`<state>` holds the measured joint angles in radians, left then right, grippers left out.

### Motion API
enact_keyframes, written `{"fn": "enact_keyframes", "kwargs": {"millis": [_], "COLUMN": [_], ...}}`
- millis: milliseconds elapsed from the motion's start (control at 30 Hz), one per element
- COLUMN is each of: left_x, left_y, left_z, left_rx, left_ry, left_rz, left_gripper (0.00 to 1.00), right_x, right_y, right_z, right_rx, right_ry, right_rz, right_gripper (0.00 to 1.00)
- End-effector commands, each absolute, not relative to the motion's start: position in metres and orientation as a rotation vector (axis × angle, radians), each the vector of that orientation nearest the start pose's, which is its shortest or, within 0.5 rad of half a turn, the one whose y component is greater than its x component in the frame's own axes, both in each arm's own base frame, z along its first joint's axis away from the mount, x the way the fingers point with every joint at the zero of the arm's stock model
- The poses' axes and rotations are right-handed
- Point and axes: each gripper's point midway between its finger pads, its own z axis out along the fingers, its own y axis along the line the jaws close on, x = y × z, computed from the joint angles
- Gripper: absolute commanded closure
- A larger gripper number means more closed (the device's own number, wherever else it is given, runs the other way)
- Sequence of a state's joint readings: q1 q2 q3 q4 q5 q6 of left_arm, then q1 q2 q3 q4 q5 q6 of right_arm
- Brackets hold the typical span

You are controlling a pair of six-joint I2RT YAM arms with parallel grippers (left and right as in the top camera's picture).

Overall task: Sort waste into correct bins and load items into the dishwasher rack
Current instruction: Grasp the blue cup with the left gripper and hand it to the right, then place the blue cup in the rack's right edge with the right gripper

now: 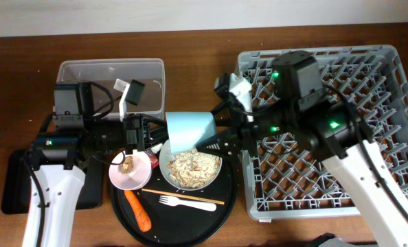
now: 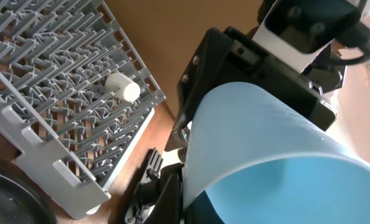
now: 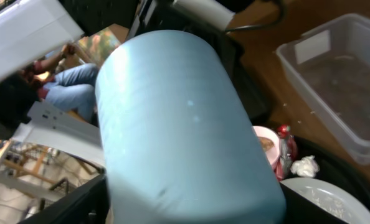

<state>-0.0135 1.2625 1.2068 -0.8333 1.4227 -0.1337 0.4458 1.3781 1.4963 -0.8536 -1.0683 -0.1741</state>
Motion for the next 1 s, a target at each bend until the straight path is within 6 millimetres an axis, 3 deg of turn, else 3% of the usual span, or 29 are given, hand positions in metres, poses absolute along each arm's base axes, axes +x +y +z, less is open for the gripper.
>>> {"fn": "enact_keyframes", "kwargs": {"millis": [0,67,133,167,200,300,400,467,500,567,633,700,733,800,833,867,933,967], "left_x": [0.249,0.253,0.254,0.254,0.254,0.253,0.253,0.254,0.256,0.260,0.262,0.263,0.263,0.263,0.263,0.263,0.263,0.263], "left_y": [-0.173,-0.172,-0.172,-0.172,-0.172,-0.172,-0.172,-0.172,-0.171,-0.167,-0.164,-0.164,-0.164,-0.164,-0.164,-0.164,-0.164,-0.163], "left_z": [0.337,0.333,0.331,0.331,0.331,0.332,0.332,0.331,0.330,0.331,0.331,0.331,0.331,0.331,0.331,0.331,0.331,0.330], "left_rx": [0.519,0.505,0.499,0.499,0.499,0.500,0.500,0.498,0.492,0.484,0.476,0.474,0.474,0.474,0.475,0.474,0.475,0.473], "left_ry": [1.996,2.017,2.026,2.026,2.026,2.024,2.024,2.027,2.034,2.022,2.016,2.018,2.018,2.018,2.018,2.018,2.018,2.021], "left_rz": [-1.738,-1.706,-1.692,-1.692,-1.693,-1.697,-1.696,-1.690,-1.677,-1.660,-1.648,-1.645,-1.645,-1.645,-1.644,-1.645,-1.644,-1.640], "left_gripper": [0.99,0.99,0.99,0.99,0.99,0.99,0.98,0.32,0.22,0.08,0.05,0.05,0.05,0.05,0.05,0.05,0.05,0.05], "right_x": [0.210,0.207,0.201,0.199,0.200,0.204,0.205,0.205,0.208,0.240,0.276,0.295,0.295,0.284,0.279,0.267,0.259,0.265], "right_y": [0.286,0.284,0.281,0.280,0.281,0.283,0.283,0.277,0.268,0.225,0.150,0.042,0.013,-0.079,-0.103,-0.148,-0.190,-0.207], "right_z": [0.362,0.367,0.375,0.378,0.381,0.387,0.387,0.392,0.396,0.388,0.360,0.319,0.310,0.279,0.270,0.245,0.219,0.206], "right_rx": [-1.245,-1.254,-1.262,-1.270,-1.274,-1.282,-1.274,-1.246,-1.205,-0.933,-0.527,0.022,0.169,0.648,0.771,1.069,1.341,1.447], "right_ry": [1.769,1.748,1.715,1.694,1.669,1.619,1.629,1.638,1.657,1.878,2.144,2.372,2.402,2.439,2.435,2.416,2.377,2.328], "right_rz": [1.424,1.417,1.400,1.389,1.379,1.358,1.364,1.354,1.324,1.138,0.884,0.611,0.552,0.432,0.423,0.381,0.289,0.290], "right_gripper": [0.29,0.41,0.42,0.29,0.24,0.23,0.42,0.43,0.43,0.43,0.43,0.42,0.42,0.42,0.42,0.42,0.42,0.43]}}
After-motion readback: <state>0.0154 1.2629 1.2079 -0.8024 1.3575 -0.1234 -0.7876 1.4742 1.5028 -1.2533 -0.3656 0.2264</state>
